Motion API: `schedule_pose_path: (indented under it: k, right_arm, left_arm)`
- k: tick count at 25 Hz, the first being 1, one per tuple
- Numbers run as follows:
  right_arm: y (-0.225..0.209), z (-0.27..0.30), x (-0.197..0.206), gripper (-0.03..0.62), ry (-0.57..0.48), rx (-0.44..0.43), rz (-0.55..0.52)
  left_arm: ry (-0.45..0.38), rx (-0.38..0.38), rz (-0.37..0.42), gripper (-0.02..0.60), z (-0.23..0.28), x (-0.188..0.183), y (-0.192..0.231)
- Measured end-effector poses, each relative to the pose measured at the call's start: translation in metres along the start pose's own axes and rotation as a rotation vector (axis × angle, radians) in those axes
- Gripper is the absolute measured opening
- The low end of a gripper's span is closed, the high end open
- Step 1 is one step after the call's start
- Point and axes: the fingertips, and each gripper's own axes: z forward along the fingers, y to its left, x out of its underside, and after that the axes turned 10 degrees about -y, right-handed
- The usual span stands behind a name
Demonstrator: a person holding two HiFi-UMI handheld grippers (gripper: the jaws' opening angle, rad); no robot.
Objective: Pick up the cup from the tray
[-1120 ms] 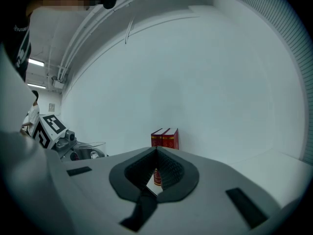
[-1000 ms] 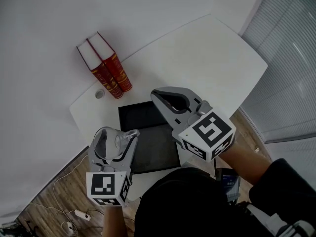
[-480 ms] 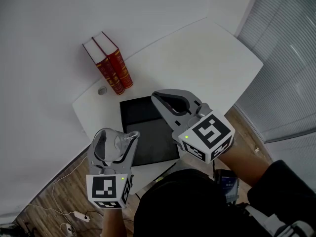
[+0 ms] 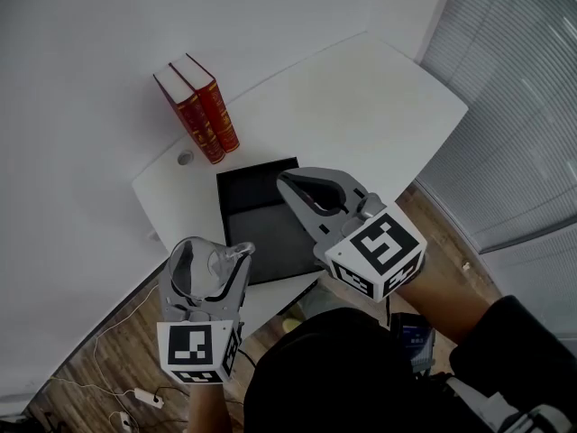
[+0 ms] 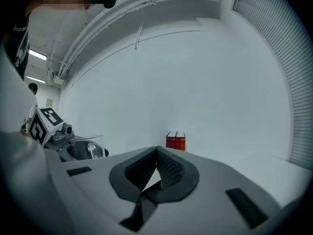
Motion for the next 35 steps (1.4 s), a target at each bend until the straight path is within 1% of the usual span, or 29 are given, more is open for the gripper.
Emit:
schedule_pose_path:
  k: [6, 12, 20, 35]
  right_arm:
    - [0.017, -0.019, 0.001, 0.014, -0.001, 0.011, -0.004]
    - [0.037, -0.034, 0.005, 0.014, -0.002, 0.001, -0.021]
    - [0.039, -0.032, 0.009, 0.014, 0.001, -0.008, -0.011]
    - [0.045, -0.033, 0.002, 0.014, -0.008, -0.018, -0.030]
  left_arm:
    - [-0.018, -0.007, -0.004, 0.383, -0.024, 0.001, -0.008]
    - [-0.031, -0.015, -0.006, 0.383, -0.047, 0.003, -0.018]
    - [-0.036, -0.032, -0.012, 0.383, -0.049, 0.004, -0.015]
    - [-0.047, -0.014, 0.010, 0.385, -0.052, 0.000, -0.020]
